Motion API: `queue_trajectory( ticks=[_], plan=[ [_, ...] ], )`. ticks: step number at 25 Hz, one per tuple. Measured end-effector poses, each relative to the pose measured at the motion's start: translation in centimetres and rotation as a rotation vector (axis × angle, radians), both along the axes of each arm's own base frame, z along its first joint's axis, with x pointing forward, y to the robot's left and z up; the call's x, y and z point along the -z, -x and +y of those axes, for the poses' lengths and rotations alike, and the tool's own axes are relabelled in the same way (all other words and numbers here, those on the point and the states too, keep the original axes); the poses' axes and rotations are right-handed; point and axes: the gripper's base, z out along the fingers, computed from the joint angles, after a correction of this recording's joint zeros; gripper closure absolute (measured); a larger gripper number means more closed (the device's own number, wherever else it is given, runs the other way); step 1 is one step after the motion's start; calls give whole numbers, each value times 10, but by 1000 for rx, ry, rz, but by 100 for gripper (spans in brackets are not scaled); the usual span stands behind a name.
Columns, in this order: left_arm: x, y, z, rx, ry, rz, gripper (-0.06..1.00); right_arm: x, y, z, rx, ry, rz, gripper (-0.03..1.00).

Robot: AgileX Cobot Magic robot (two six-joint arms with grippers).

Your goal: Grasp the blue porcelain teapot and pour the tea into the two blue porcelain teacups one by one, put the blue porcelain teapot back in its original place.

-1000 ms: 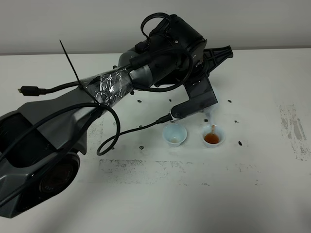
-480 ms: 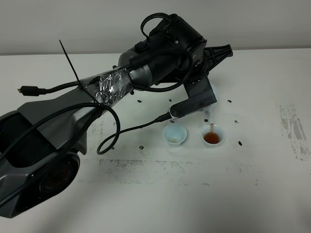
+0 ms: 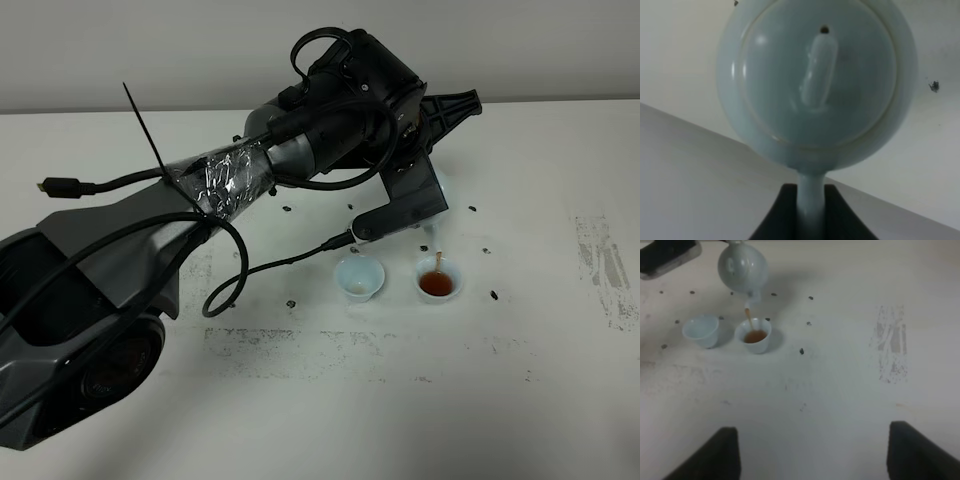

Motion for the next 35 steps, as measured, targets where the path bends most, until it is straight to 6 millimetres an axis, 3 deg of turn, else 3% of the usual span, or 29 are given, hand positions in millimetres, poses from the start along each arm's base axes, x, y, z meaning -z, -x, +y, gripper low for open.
queue_trajectory(
  ticks=[28, 35],
  plan=[
    [1, 3, -4, -11, 72, 58, 94, 0, 0, 0, 0, 0, 0, 38],
    [2, -11, 12, -87, 204, 168, 94, 0, 0, 0, 0, 0, 0, 38]
  ],
)
